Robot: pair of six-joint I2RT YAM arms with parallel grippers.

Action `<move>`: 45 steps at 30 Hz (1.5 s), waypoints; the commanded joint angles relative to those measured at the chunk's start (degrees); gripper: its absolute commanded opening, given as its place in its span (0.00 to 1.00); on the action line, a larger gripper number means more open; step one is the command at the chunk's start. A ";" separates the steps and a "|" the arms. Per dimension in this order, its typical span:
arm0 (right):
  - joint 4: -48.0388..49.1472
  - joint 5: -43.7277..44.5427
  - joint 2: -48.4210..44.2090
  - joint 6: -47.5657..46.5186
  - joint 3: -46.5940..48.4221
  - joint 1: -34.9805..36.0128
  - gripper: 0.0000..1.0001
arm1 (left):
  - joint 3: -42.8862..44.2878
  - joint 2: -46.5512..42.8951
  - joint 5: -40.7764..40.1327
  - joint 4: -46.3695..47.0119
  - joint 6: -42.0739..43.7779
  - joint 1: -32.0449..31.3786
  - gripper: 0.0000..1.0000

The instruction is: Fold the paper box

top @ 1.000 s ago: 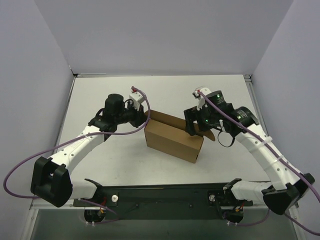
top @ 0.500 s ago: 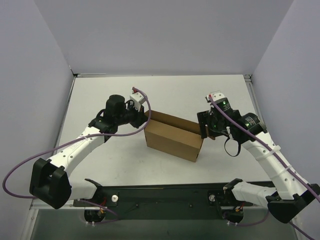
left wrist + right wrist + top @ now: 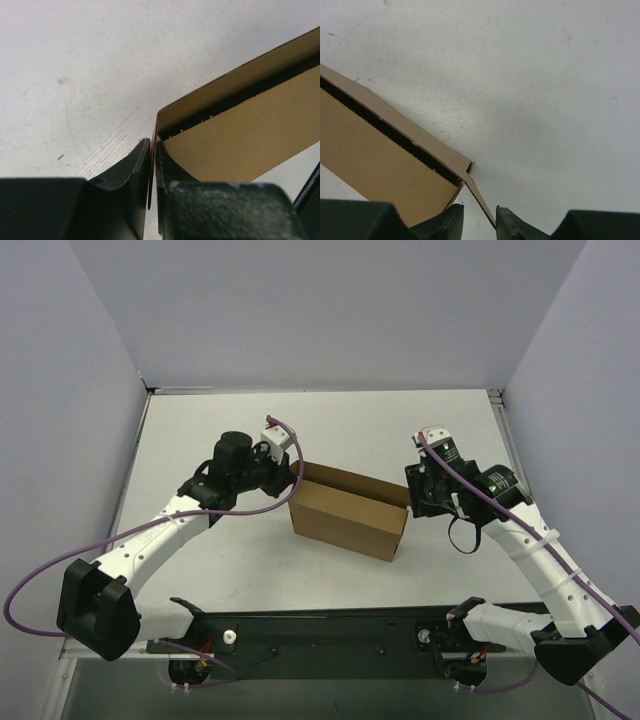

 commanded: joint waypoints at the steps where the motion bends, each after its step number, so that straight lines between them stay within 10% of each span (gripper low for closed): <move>1: -2.35 0.27 0.81 0.54 -0.63 -0.13 0.30 | 0.00 -1.16 -3.09 -3.80 0.04 -1.06 0.19; 22: 0.46 -2.90 4.76 11.79 2.27 -0.21 0.01 | -0.88 -1.86 -8.46 -3.27 -3.66 -3.96 0.18; 45: 1.34 -8.52 6.79 16.98 5.34 -5.05 0.00 | -1.15 -1.60 -12.85 -3.71 -3.57 -7.57 0.17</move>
